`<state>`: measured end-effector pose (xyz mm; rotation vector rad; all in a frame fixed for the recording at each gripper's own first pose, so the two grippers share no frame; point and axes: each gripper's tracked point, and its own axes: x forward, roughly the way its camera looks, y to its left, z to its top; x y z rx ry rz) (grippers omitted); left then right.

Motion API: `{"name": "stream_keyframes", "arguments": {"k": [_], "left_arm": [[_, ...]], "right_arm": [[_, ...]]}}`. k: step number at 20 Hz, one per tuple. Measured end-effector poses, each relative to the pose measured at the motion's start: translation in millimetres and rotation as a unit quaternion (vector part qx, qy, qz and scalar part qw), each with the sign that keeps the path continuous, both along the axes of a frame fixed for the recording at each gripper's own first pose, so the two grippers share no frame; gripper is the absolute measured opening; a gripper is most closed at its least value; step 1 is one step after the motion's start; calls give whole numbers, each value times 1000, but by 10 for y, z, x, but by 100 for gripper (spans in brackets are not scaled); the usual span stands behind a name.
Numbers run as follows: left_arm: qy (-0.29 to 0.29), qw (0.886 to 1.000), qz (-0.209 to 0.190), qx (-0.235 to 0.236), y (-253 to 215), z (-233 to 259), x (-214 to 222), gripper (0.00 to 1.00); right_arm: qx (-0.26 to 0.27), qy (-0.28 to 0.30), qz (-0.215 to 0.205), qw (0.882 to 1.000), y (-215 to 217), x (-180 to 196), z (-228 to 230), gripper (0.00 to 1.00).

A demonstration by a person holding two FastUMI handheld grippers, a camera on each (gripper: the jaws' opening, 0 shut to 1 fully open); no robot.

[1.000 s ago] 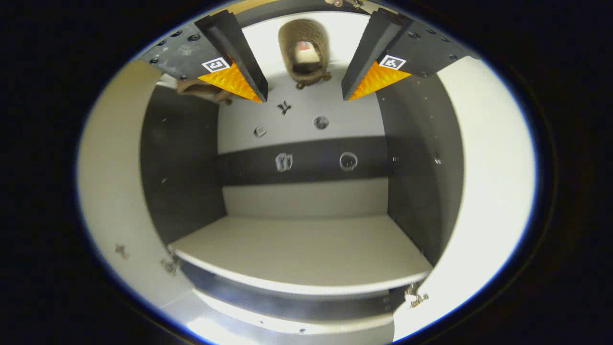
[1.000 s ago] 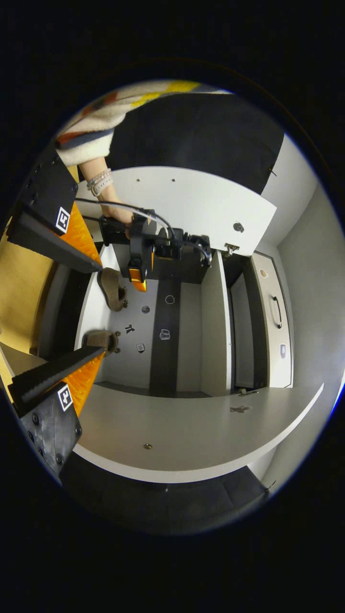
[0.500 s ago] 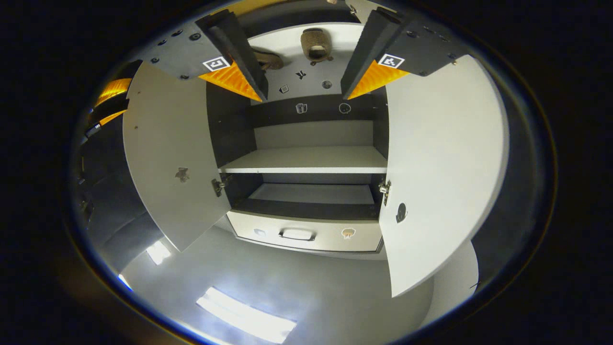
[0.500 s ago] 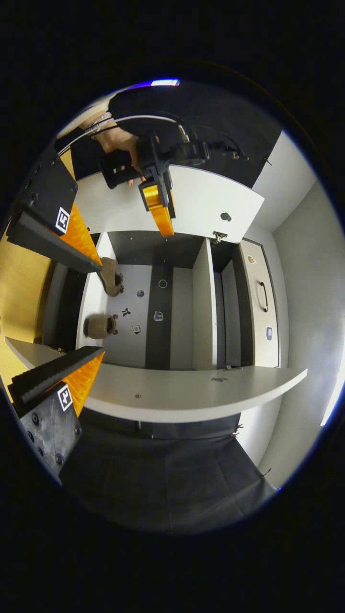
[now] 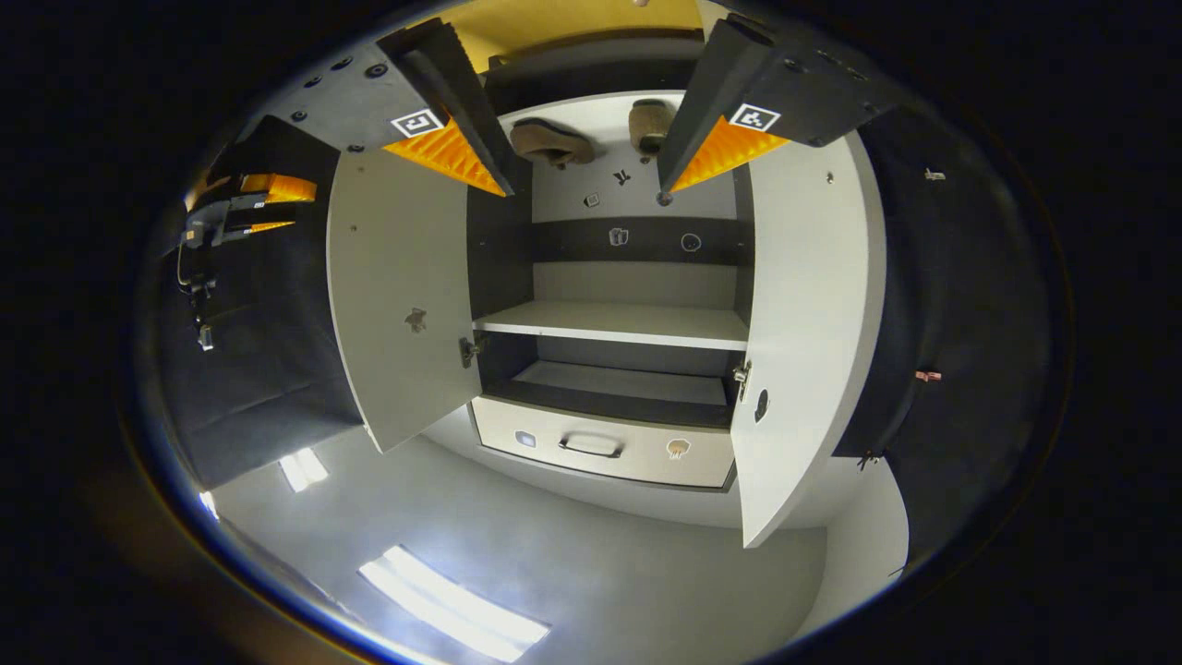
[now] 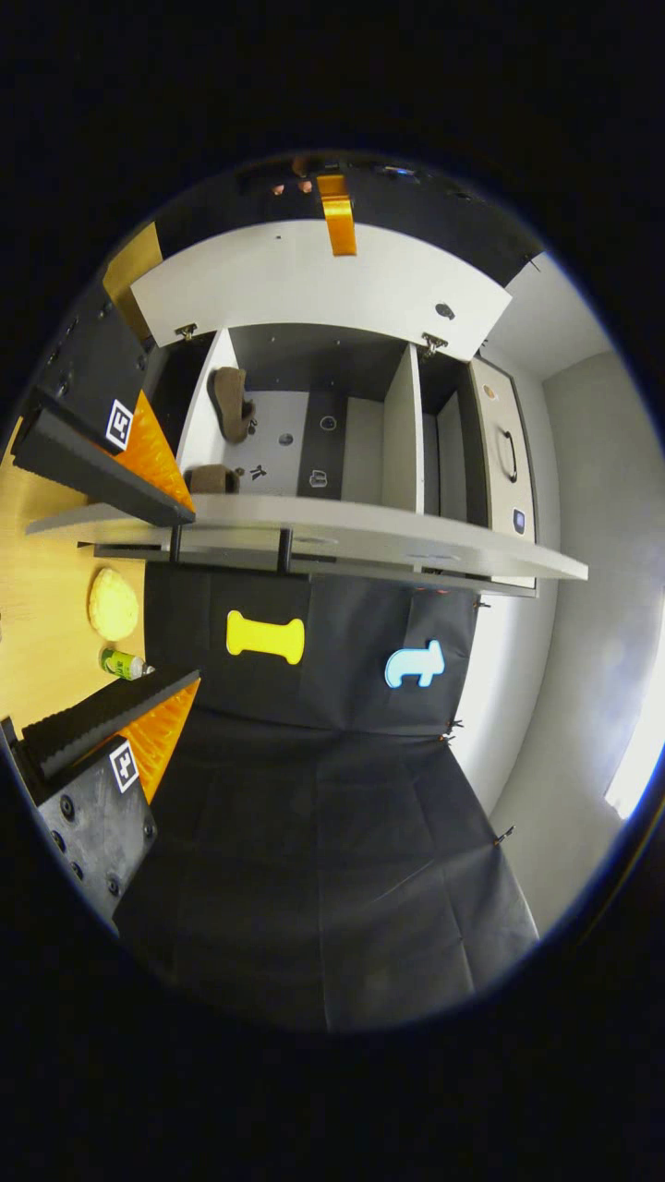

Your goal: Grab one shoe with the right hand and put it into the shoe cabinet, grab the other shoe with the left hand and put it into the shoe cabinet; then close the right door with the right hand and the left door with the left hand.

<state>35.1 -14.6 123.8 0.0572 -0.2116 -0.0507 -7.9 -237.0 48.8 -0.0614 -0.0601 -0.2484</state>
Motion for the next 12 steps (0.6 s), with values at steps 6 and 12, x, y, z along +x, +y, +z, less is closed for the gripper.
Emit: {"name": "stream_keyframes", "arguments": {"k": [6,12], "left_arm": [[38,998,47,-10,116,-194,-239,96],[68,992,101,-11,365,-357,-415,96]], "right_arm": [[-6,12,39,999,-101,424,-81,98],[6,16,78,997,49,531,-125,96]]}}
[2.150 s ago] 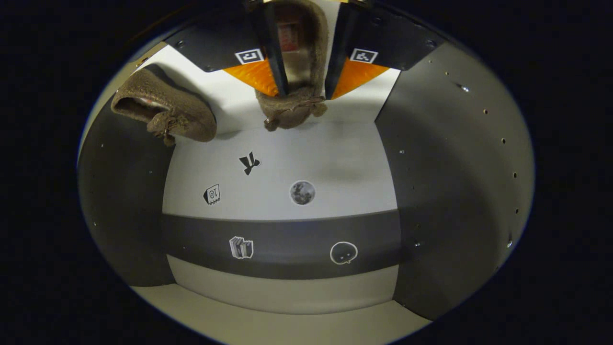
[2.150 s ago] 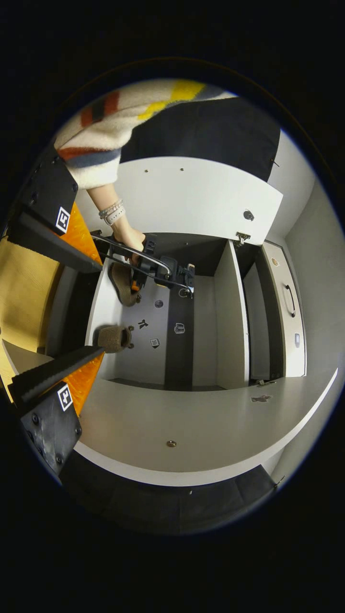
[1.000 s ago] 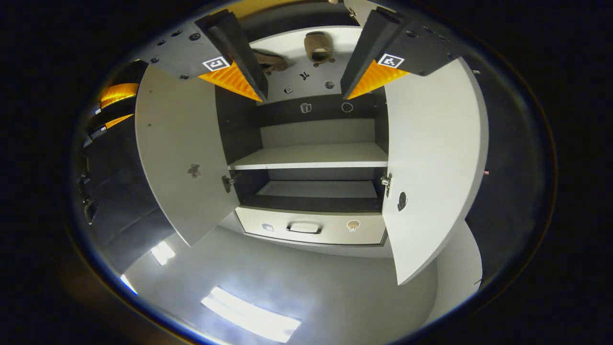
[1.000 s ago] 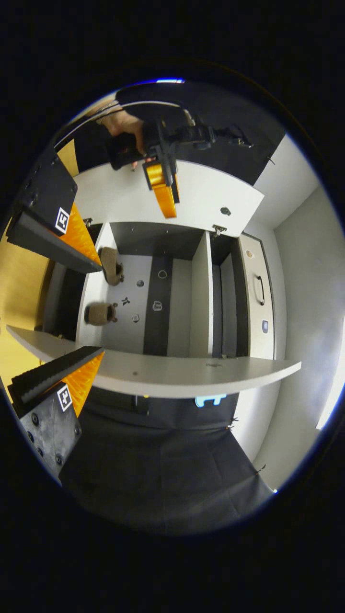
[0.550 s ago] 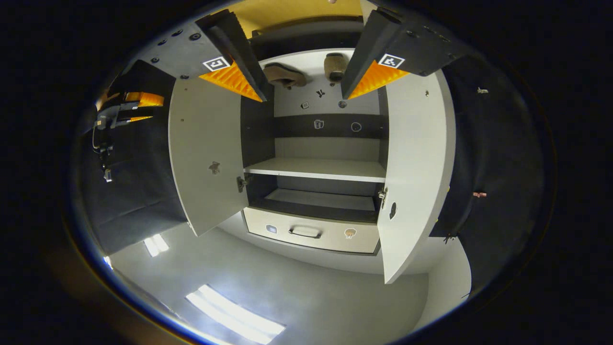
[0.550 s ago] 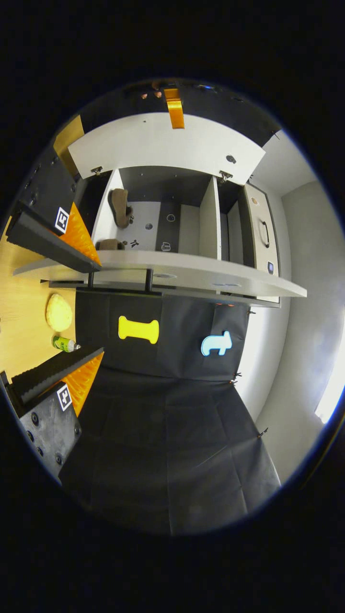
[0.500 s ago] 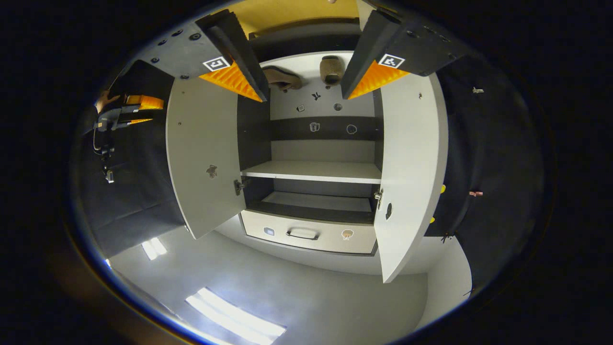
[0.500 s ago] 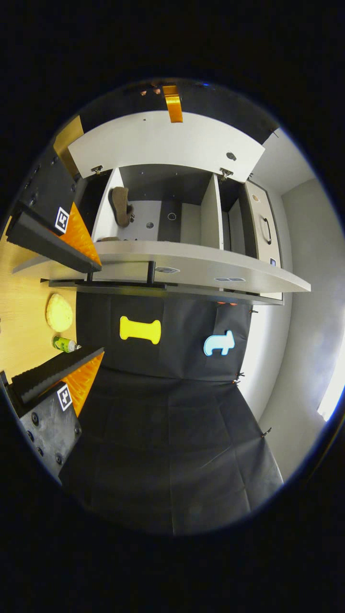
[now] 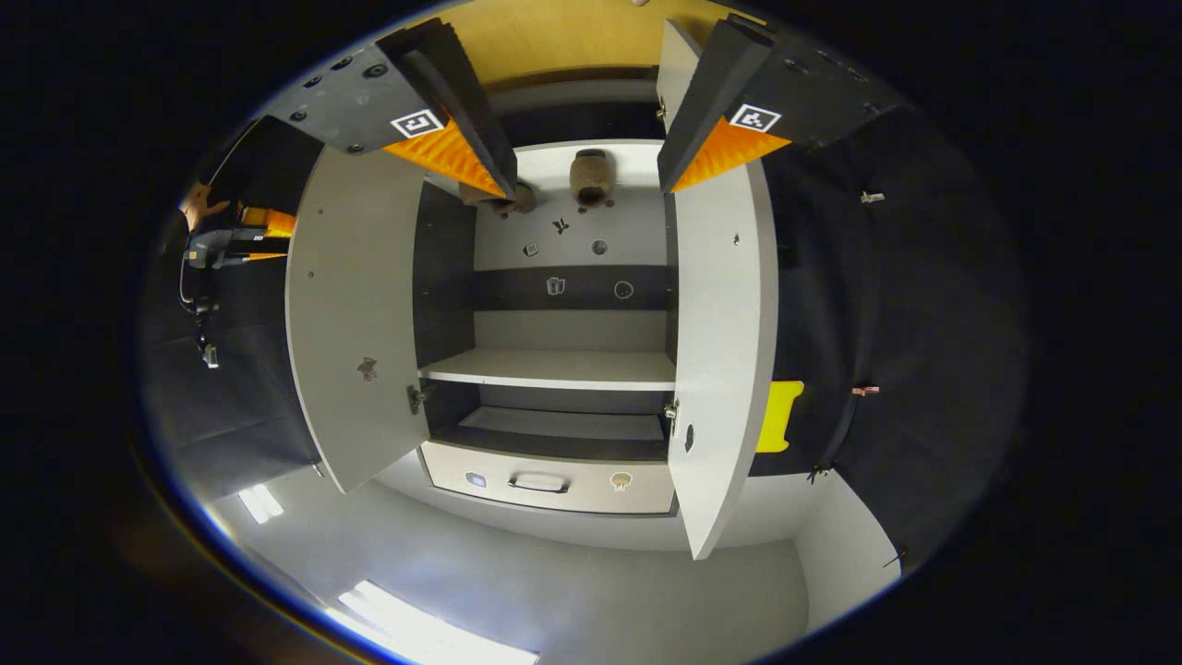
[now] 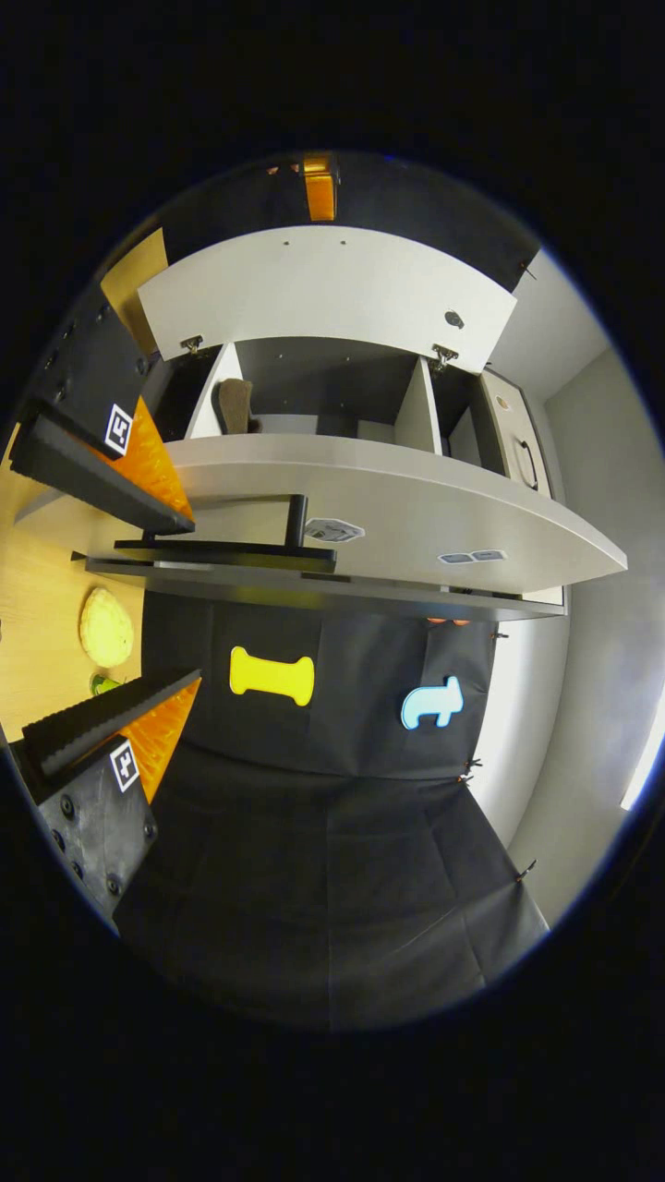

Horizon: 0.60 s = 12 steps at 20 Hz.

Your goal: Grab one shoe with the right hand and put it into the shoe cabinet, grab the other shoe with the left hand and put it into the shoe cabinet; then close the right door with the right hand and the left door with the left hand.

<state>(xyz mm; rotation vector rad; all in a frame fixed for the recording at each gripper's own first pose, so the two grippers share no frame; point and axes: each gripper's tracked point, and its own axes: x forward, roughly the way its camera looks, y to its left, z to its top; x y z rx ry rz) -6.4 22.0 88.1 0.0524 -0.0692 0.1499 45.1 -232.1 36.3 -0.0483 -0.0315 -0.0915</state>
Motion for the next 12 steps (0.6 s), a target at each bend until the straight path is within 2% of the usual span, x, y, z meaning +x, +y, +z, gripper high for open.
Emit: {"name": "stream_keyframes", "arguments": {"k": [6,7,8,9,11,12], "left_arm": [[3,999,34,1,319,17,-112,96],[2,999,36,-1,361,4,-121,94],[4,999,39,-3,418,-1,-126,94],[6,999,43,-4,472,-30,-139,96],[11,999,50,-5,605,-54,-144,93],[15,999,51,-7,658,-64,-139,99]], "right_arm": [[33,8,66,997,606,230,-66,95],[33,11,77,996,710,285,-85,95],[27,11,81,996,774,324,-84,91],[21,10,81,996,802,345,-77,96],[23,7,79,997,839,375,-68,96],[29,9,78,996,858,391,-80,95]]}}
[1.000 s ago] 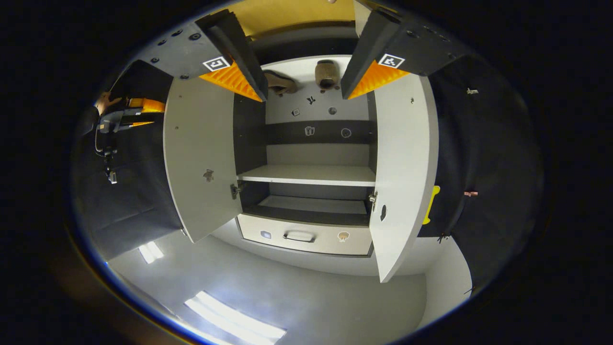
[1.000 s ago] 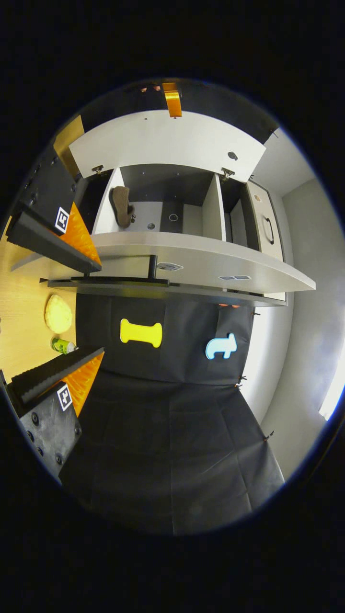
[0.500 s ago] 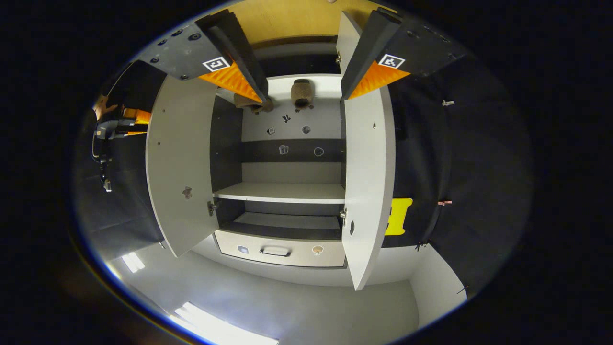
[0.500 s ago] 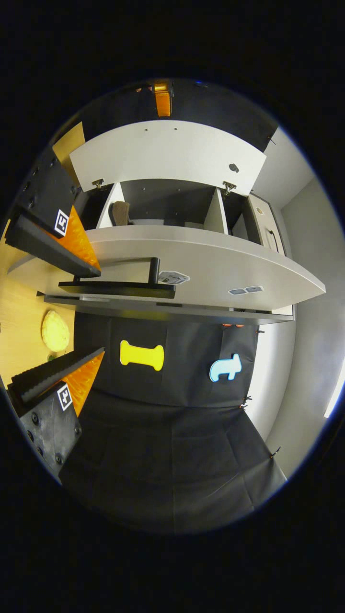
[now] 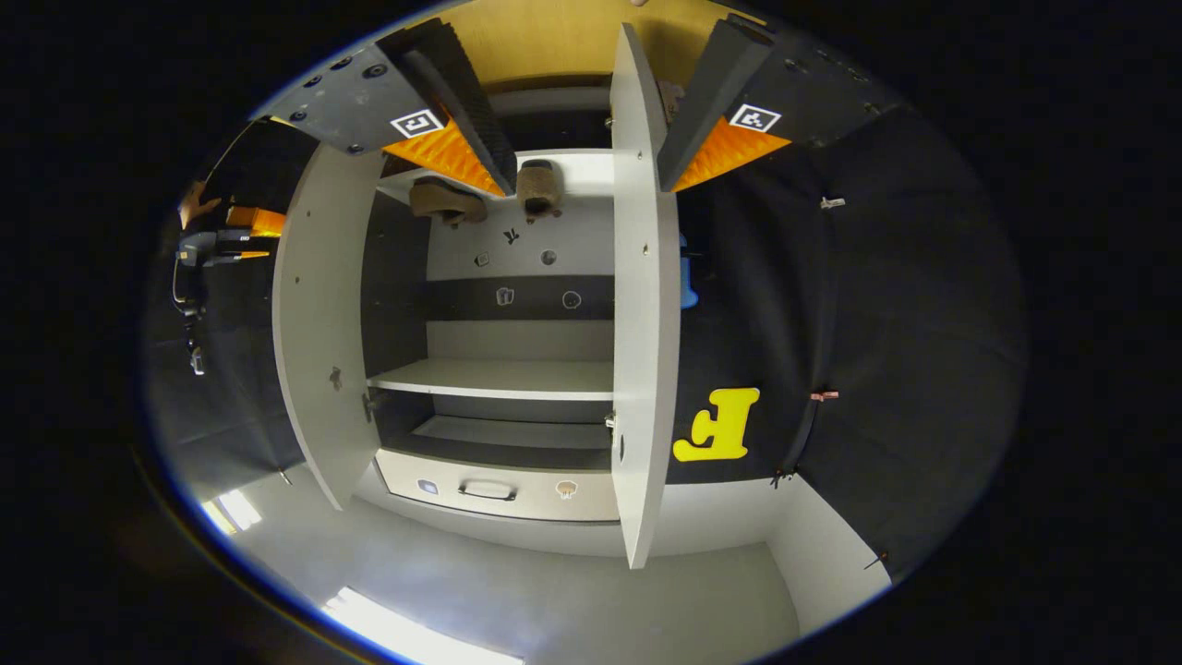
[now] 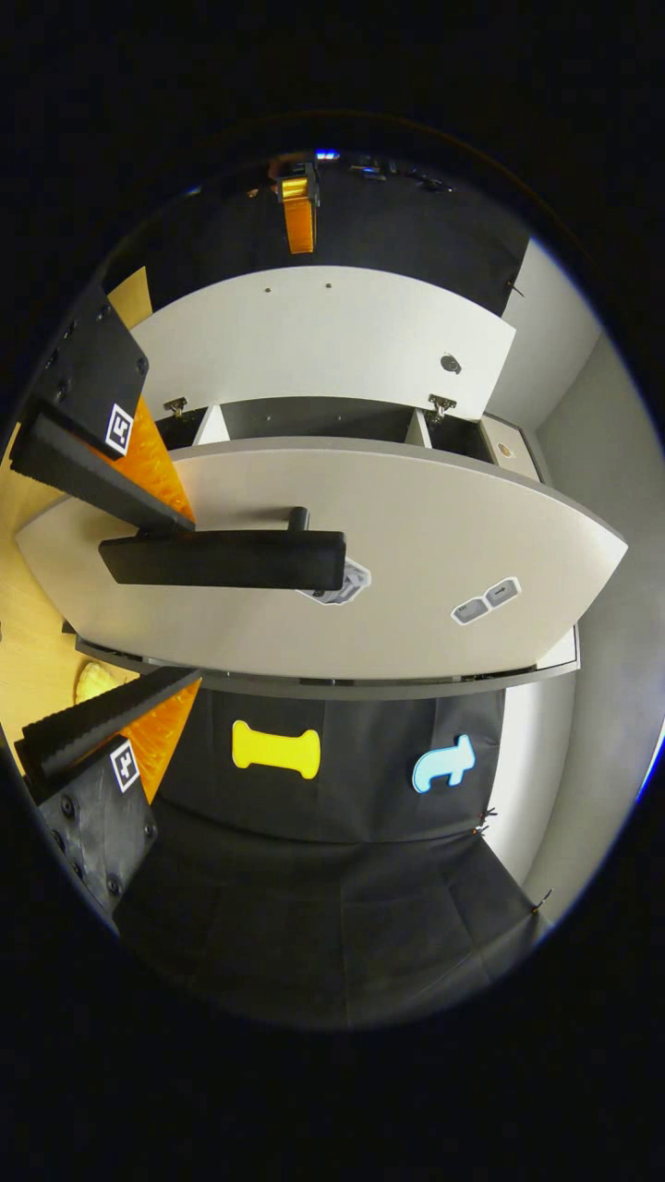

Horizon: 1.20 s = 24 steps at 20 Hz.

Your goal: Grab one shoe with the right hand and put it into the shoe cabinet, grab the other shoe with the left hand and put it into the shoe cabinet; then close the right door with the right hand and the left door with the left hand.

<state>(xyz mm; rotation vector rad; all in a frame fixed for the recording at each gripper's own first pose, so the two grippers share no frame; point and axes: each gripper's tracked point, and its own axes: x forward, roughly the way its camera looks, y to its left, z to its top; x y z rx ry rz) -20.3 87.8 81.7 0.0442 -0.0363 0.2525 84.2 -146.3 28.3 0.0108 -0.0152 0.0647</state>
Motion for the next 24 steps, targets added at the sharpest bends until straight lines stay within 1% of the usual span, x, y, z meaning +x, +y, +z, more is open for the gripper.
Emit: {"name": "stream_keyframes", "arguments": {"k": [1,4,6,7,8,11,12,13,15,17,21,24], "left_arm": [[0,1000,2,-1,46,0,3,96],[-4,1000,2,-2,154,8,-1,96],[0,1000,6,-7,258,-45,-36,96],[2,1000,10,-10,333,-55,-96,94],[3,1000,13,-14,399,-69,-123,96],[2,1000,22,-22,644,-115,-199,96],[5,999,27,-22,748,-141,-210,94],[7,999,29,-22,832,-158,-204,96],[9,999,31,-22,990,-174,-163,98],[6,999,28,-26,1099,-186,-93,96],[8,999,-11,-34,1104,-227,100,97],[9,999,-26,-29,1119,-234,158,95]], "right_arm": [[5,0,-2,1000,22,22,-8,95],[9,0,-2,1000,153,98,-26,96],[12,9,15,1000,317,139,-83,95],[12,9,21,1000,394,167,-84,96],[5,13,22,1000,460,199,-114,96],[-8,23,20,999,594,172,-191,98],[-7,23,20,1000,624,158,-187,98],[-7,22,16,1000,639,149,-191,98],[-9,22,2,1000,624,112,-191,98],[-9,25,-12,1000,618,52,-203,98],[-13,35,-46,998,576,-111,-280,98],[-12,38,-66,997,545,-196,-297,98]]}}
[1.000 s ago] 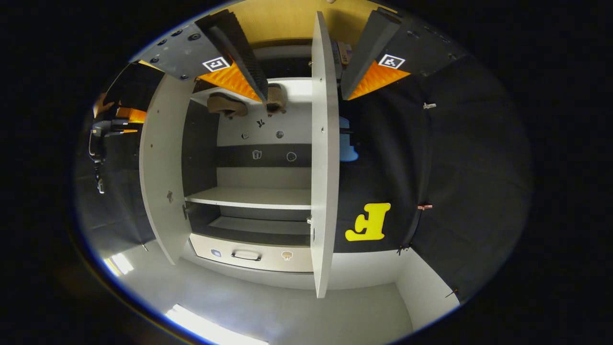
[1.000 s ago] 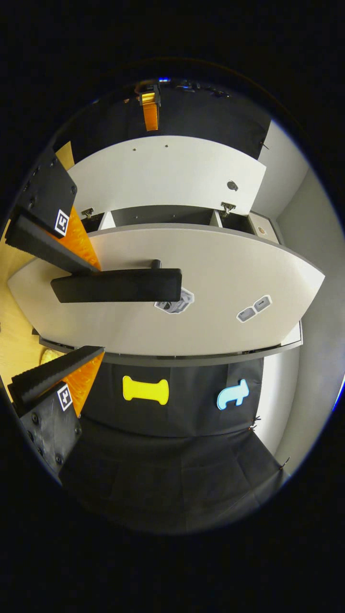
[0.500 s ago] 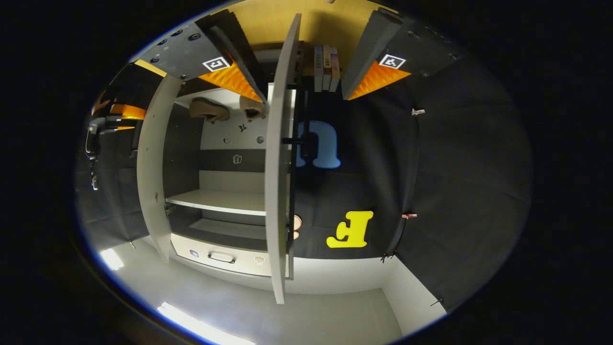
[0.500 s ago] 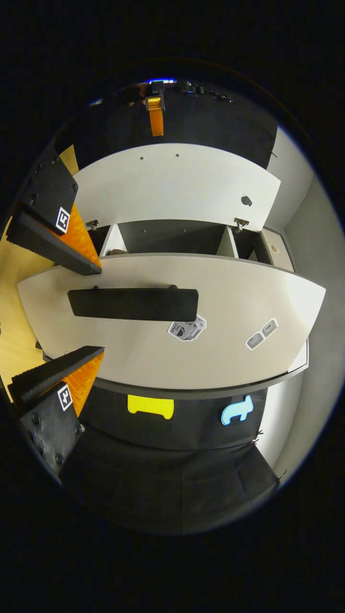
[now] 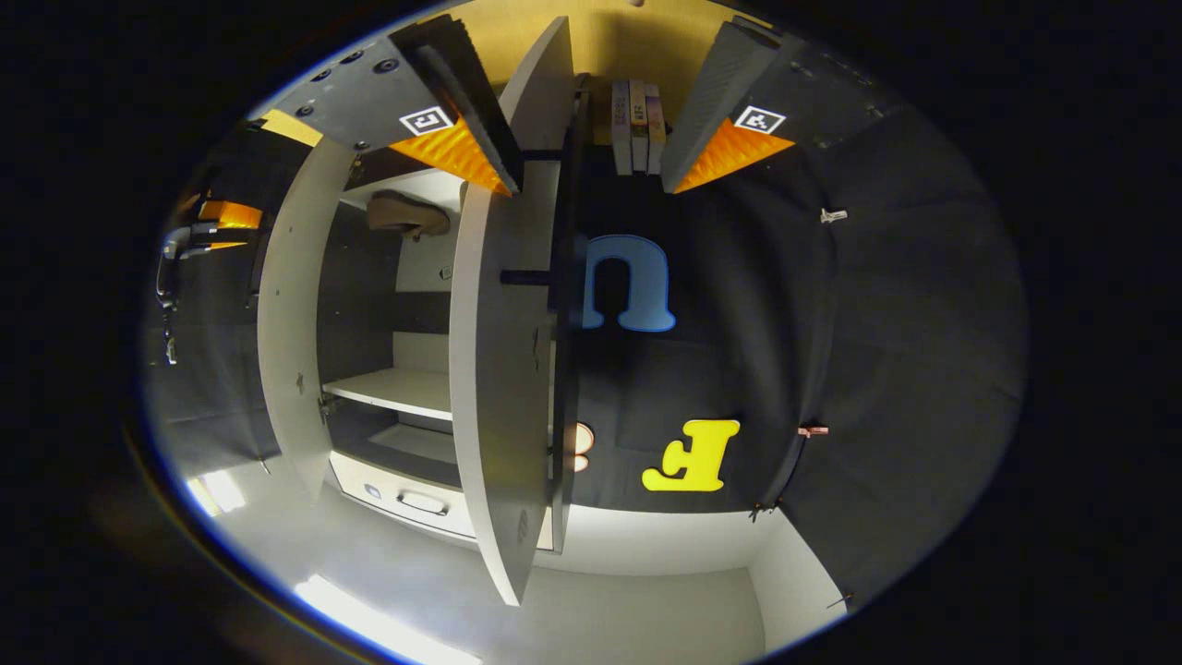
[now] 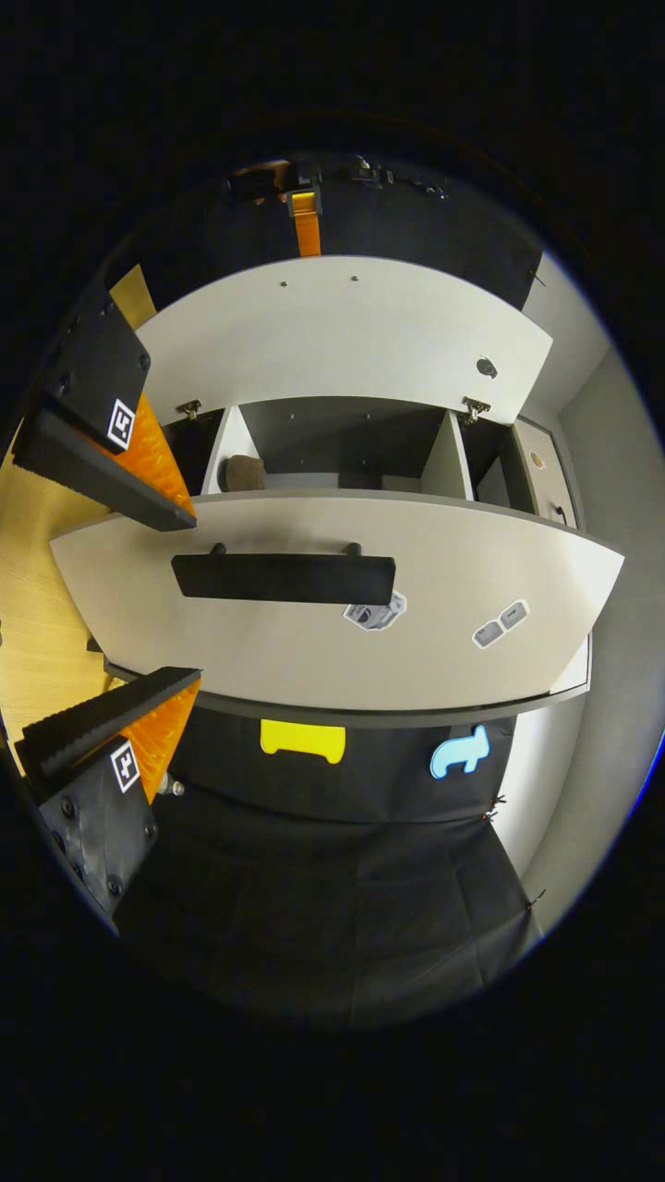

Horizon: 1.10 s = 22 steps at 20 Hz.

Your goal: Grab one shoe with the right hand and put it into the shoe cabinet, grab the other shoe with the left hand and put it into the shoe cabinet; then close the right door with the right hand and the left door with the left hand.

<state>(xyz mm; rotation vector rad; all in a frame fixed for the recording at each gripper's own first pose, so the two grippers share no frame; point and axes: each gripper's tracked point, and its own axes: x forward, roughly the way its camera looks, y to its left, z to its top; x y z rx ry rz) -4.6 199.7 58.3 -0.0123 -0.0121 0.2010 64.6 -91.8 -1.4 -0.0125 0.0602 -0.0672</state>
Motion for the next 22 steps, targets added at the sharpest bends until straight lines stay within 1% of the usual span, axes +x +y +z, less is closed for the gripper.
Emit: {"name": "stream_keyframes", "arguments": {"k": [1,2,3,4,5,7,10,12,13,18,22], "left_arm": [[-2,1000,-5,-5,-11,-3,1,95],[-1,1000,-14,-9,-37,-17,9,94],[-2,1000,-17,-10,-50,-18,7,94],[-1,1000,-17,-7,-54,-15,6,91],[0,1000,-13,-4,-89,-40,25,94],[2,1000,-10,1,-135,-49,33,94],[0,1000,-20,-13,-175,-41,46,94],[-2,999,-33,-23,-295,-50,81,94],[-3,999,-39,-26,-426,-74,118,94],[0,997,-66,-31,-796,-93,294,94],[12,996,-90,-24,-1101,-139,514,95]], "right_arm": [[1,0,-4,1000,-9,-19,1,95],[2,-1,-6,1000,-6,-19,13,98],[1,-2,-9,1000,-9,1,18,98],[1,0,-11,1000,-9,27,16,98],[3,-1,-10,1000,4,51,33,98],[11,-9,-1,1000,66,69,95,98],[4,-7,7,1000,108,58,75,98],[-1,-1,6,1000,52,5,38,98],[0,0,4,1000,2,-36,32,98],[12,-4,-14,1000,-283,-151,95,98],[10,-8,-19,1000,-470,-233,132,98]]}}
